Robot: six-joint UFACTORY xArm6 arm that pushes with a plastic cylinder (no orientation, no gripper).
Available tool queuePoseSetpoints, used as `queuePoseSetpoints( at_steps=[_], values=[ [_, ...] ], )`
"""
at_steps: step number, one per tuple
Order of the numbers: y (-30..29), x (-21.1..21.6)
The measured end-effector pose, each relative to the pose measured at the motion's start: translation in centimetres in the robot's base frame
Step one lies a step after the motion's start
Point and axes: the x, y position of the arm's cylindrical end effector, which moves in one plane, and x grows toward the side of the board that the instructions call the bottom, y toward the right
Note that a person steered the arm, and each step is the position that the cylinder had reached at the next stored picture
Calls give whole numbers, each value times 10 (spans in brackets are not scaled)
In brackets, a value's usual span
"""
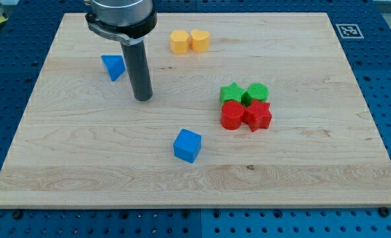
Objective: Move the blue triangle below the yellow hexagon
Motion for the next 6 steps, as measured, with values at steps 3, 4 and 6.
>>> queuePoseSetpoints(
  at_steps=[3,4,6],
  values=[
    [-78,3],
    [-79,-23],
    [-81,-42]
  ],
)
